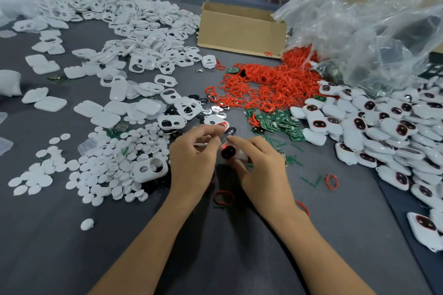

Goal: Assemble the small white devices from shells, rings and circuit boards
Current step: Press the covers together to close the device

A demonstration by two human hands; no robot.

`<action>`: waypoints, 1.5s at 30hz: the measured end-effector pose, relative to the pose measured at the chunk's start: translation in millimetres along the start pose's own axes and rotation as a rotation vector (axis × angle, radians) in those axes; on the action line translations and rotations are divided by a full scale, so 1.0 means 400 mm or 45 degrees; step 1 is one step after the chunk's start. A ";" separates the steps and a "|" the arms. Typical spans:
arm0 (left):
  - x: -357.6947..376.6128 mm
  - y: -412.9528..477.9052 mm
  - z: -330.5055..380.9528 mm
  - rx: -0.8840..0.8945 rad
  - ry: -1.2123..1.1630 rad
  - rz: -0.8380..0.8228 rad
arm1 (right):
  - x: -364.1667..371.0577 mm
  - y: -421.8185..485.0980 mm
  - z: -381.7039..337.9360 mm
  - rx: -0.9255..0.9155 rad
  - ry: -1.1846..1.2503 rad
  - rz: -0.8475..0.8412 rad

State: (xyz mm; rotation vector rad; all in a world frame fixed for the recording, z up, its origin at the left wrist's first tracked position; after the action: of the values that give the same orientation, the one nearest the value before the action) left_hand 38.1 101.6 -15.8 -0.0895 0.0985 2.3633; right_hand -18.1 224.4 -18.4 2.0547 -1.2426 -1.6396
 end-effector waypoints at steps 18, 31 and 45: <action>-0.006 -0.030 0.006 0.521 0.427 0.029 | -0.085 0.007 0.026 0.230 0.407 0.439; 0.001 -0.021 -0.004 0.105 0.158 -0.137 | -0.029 0.011 0.020 0.168 0.437 -0.085; 0.010 -0.012 -0.007 0.016 0.026 -0.299 | -0.010 0.000 0.025 0.557 1.274 -0.153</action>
State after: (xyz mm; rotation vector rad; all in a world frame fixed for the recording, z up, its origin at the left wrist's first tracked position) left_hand 38.8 107.3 -19.0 -0.1128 0.1071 2.1274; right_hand -27.2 230.4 -19.2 2.6633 -1.1166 -0.1817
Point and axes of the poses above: each hand's wrist, its own y-axis towards the middle knuckle, its own x-axis out of the palm, z = x × y, the point moved 3 cm from there along y, towards the middle knuckle, and after that the axes turned 13 degrees about -x, right-handed, at the moved point
